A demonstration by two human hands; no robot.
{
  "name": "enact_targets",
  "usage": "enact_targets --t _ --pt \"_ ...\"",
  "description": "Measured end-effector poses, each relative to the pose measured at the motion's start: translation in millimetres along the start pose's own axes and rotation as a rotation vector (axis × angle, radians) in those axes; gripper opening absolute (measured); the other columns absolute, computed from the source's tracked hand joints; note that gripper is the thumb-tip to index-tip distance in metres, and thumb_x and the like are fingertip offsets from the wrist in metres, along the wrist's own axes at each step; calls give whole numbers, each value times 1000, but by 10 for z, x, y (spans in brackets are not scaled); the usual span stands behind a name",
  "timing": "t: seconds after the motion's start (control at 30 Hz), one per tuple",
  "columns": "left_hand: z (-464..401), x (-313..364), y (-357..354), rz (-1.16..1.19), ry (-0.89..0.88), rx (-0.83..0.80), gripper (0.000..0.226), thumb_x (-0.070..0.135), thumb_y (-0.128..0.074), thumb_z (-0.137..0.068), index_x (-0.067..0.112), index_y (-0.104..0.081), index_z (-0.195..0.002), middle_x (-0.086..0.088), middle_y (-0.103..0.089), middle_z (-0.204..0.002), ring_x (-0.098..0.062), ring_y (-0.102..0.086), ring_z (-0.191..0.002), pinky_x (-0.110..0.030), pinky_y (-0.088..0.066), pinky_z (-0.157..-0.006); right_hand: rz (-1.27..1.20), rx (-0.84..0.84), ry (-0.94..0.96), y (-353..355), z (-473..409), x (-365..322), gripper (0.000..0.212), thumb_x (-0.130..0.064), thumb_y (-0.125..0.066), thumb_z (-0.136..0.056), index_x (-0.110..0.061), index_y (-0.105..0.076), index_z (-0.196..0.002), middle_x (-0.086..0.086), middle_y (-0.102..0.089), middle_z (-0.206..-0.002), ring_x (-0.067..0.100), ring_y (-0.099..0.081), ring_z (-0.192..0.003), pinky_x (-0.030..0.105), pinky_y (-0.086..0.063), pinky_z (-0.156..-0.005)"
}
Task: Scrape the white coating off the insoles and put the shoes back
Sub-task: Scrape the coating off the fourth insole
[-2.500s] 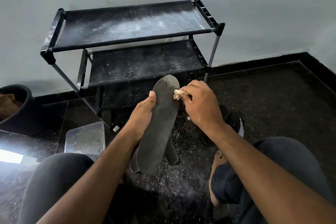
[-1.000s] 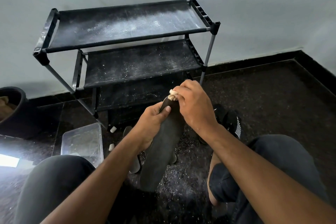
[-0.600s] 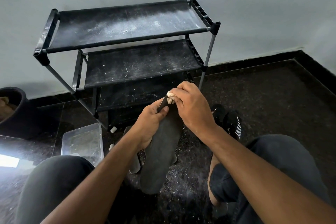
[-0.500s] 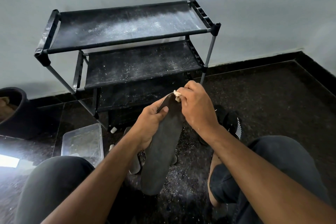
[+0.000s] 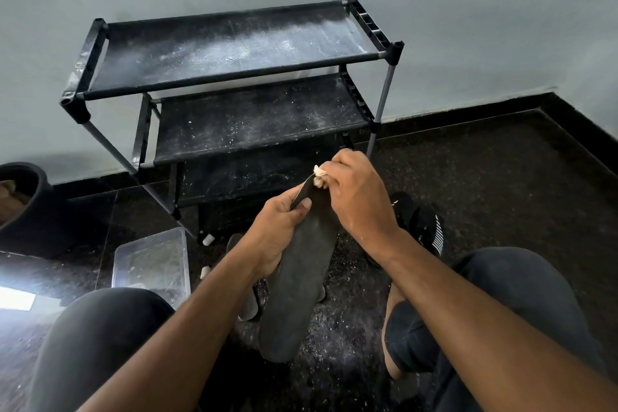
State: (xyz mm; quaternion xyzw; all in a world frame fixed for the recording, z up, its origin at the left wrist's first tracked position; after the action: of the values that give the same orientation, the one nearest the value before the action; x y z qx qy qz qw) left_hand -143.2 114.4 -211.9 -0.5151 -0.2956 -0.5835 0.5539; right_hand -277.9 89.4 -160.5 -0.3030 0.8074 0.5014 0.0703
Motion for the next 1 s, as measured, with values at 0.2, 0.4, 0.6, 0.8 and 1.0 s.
enact_targets --t 0.2,0.4,0.6,0.8,1.0 --pt "-16 -29 52 22 11 39 28 10 -45 -110 12 -68 -126 -16 -76 -111 -30 -71 -107 -41 -57 -92 2 -59 118 -46 63 -180 14 -6 -59 -94 -6 -72 -101 2 -59 -94 17 -53 -86 35 -53 -71" --pt "-14 23 36 78 -15 12 36 9 -43 -111 17 -63 -139 -16 -73 -125 -31 -69 -117 -43 -54 -104 14 -8 -9 12 9 -9 11 -5 -62 -92 -6 -73 -94 1 -59 -91 18 -54 -86 37 -53 -70" --pt "-27 12 75 131 4 56 34 9 -43 -110 15 -66 -134 -17 -74 -120 -28 -71 -108 -41 -58 -96 5 -80 77 -66 92 -133 15 -8 -56 -94 -7 -72 -94 0 -59 -91 18 -52 -85 38 -52 -71" --pt "-16 55 78 179 -2 43 35 10 -43 -110 16 -62 -139 -16 -73 -122 -25 -72 -106 -40 -59 -95 -17 -24 -7 -19 27 -37 11 -6 -62 -93 -5 -72 -91 1 -59 -88 18 -54 -84 39 -52 -69" --pt "-23 60 120 213 16 71 32 9 -41 -110 12 -65 -130 -16 -74 -115 -27 -71 -104 -45 -56 -98 -17 -123 88 -93 108 -159 12 -9 -61 -94 -8 -72 -95 -1 -58 -90 18 -53 -84 38 -53 -70"
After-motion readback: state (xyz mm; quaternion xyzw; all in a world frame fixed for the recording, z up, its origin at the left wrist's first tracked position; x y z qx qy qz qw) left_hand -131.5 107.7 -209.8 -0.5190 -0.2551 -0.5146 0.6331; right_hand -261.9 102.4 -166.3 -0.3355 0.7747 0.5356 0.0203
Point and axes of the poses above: each hand's wrist, its own z-axis away from the middle knuckle, its own y-axis out of the back of the hand, x = y × z, the point moved 4 cm from there along -z, towards the middle knuckle
